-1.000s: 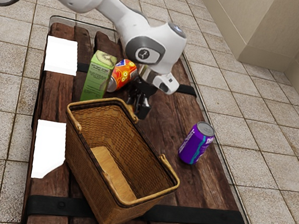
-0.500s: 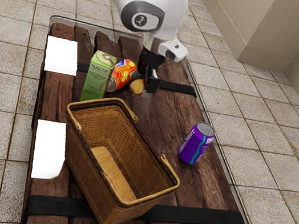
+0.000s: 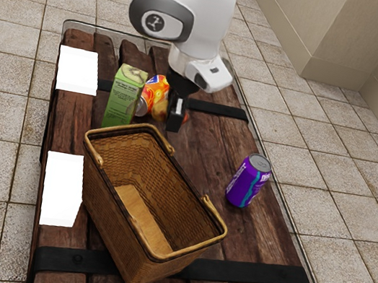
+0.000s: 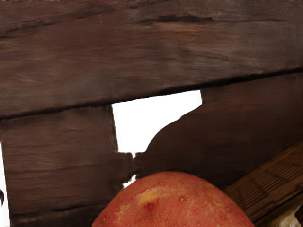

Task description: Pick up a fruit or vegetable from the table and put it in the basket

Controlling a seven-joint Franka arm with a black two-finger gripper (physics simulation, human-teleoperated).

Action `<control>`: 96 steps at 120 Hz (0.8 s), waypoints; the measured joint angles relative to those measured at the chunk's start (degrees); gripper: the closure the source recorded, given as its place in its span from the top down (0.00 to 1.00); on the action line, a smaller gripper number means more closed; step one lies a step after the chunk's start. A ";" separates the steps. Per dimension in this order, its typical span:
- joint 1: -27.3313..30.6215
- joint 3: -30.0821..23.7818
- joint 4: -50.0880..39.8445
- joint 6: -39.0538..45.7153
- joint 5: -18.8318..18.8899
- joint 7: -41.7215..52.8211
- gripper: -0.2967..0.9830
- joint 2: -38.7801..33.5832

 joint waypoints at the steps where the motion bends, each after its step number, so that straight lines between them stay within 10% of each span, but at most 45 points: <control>1: -0.01 -0.23 0.02 -0.04 -0.01 0.02 0.30 -0.06; 96: -0.69 -12.42 0.47 -2.37 0.02 0.73 0.21 -0.88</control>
